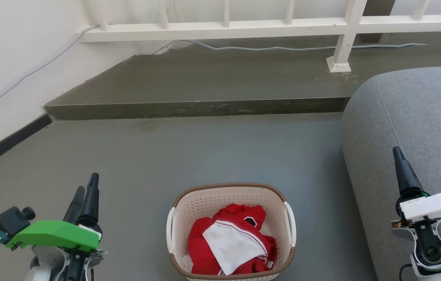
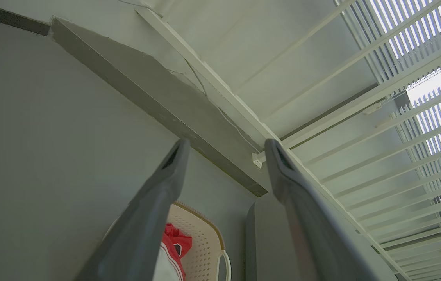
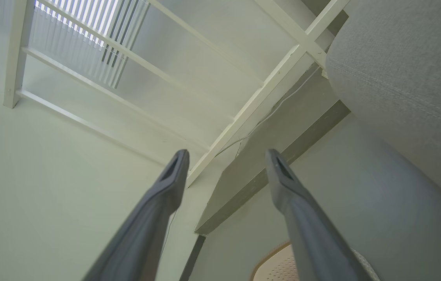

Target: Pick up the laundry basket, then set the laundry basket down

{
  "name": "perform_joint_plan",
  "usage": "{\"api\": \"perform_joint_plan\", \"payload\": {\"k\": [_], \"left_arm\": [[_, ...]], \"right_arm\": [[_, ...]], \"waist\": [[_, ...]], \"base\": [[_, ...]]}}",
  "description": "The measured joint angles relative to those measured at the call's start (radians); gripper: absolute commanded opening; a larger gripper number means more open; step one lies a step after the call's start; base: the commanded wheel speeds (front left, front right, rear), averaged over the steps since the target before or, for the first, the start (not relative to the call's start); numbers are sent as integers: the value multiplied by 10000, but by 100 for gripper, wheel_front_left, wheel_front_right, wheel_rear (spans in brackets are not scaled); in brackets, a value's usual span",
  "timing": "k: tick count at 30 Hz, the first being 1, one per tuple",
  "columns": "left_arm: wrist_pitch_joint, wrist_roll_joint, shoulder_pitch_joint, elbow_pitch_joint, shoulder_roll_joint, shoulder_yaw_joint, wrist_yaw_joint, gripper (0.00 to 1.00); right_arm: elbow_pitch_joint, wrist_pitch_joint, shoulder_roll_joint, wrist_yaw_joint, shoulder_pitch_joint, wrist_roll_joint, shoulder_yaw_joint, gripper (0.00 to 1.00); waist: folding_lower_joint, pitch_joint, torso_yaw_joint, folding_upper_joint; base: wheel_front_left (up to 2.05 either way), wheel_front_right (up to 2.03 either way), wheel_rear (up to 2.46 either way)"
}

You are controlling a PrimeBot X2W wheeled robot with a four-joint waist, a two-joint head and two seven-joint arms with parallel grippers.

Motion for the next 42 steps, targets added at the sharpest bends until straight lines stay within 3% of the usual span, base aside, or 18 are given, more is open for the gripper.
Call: {"api": "perform_joint_plan", "payload": {"k": [23,42], "left_arm": [[-792,4077,-431,-713,454,-1335,871,100],[-1432,6015,-430,-573,468,-2144,1269,100]], "right_arm": [[-353,-798,-477,-656,-148,-4077,1214,100],[-184,-1409,-589,-1034,-140,-6510,1954,100]], "waist": [[0,-55,-20,0],[0,-135,-30,0]], "base": [[0,0,0],[0,0,0]]}}
